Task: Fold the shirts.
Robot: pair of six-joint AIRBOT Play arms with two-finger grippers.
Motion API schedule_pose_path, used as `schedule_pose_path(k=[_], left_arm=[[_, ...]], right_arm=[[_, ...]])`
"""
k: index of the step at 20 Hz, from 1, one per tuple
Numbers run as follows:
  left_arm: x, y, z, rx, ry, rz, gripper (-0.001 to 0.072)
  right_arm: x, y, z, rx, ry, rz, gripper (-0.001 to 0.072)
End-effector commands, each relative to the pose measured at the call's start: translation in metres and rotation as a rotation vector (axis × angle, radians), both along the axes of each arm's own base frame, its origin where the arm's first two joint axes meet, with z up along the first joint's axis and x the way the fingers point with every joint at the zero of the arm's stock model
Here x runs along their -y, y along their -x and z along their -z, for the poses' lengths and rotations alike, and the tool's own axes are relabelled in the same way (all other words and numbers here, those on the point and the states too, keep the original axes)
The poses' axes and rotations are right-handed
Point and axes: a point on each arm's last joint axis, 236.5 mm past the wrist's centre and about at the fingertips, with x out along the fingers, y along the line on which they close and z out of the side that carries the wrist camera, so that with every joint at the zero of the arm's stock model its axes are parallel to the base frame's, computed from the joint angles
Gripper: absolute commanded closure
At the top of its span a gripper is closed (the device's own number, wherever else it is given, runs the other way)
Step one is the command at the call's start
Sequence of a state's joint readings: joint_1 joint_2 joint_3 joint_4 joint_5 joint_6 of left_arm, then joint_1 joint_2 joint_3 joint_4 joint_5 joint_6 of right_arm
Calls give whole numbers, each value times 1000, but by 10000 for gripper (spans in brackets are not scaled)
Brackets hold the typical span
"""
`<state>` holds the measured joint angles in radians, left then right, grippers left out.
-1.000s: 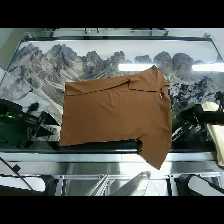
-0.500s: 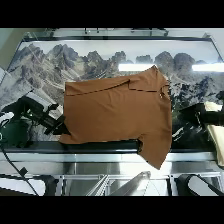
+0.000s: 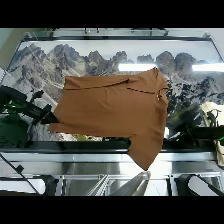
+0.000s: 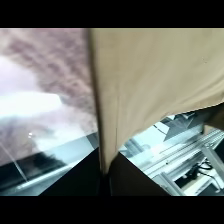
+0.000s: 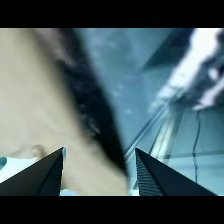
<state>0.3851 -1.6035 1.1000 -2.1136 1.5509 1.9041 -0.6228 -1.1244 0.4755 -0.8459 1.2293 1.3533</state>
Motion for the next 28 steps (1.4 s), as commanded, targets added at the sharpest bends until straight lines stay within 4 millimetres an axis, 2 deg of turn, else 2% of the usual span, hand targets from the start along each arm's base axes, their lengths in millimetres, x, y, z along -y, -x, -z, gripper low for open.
schedule_pose_path(k=[1, 3, 5, 8, 9, 10, 12, 14, 17, 20, 22, 24, 28], left_arm=[[-19, 5, -3, -11, 16, -70, 687], [-18, 11, 2, -27, 24, -87, 687], [-18, 12, 4, -30, 24, -89, 687], [-18, 15, 1, -43, 32, -82, 687], [-21, 18, 0, -51, 32, -83, 687], [-25, 18, -2, -51, 34, -90, 688], [-43, 10, -8, -36, 7, -134, 690], [-61, 1, -19, -22, -21, -177, 690], [-70, -11, -35, 18, -36, -165, 690], [-77, -24, -44, 73, -70, -150, 690], [-103, -24, -40, 80, -187, -136, 690], [-112, -25, -40, 82, -219, -137, 690], [-110, -25, -40, 76, -199, -143, 690]], right_arm=[[3, 6, 18, -33, 32, 50, 223], [-2, -5, 14, 9, -1, 75, 223], [-16, -19, 6, 83, -60, 84, 223], [-37, -23, 18, 79, -60, 46, 225], [-46, -23, 23, 68, -60, 22, 274], [-58, -24, 27, 59, -67, 1, 331], [-78, -29, 31, 74, -84, -36, 335], [-91, -32, 33, 79, -99, -47, 335], [-93, -33, 41, 69, -83, -43, 335], [-95, -29, 37, 74, -104, -71, 324], [-96, -26, 33, 76, -131, -80, 324], [-93, -25, 38, 75, -108, -90, 324], [-121, -5, 47, 7, -132, -177, 324]])
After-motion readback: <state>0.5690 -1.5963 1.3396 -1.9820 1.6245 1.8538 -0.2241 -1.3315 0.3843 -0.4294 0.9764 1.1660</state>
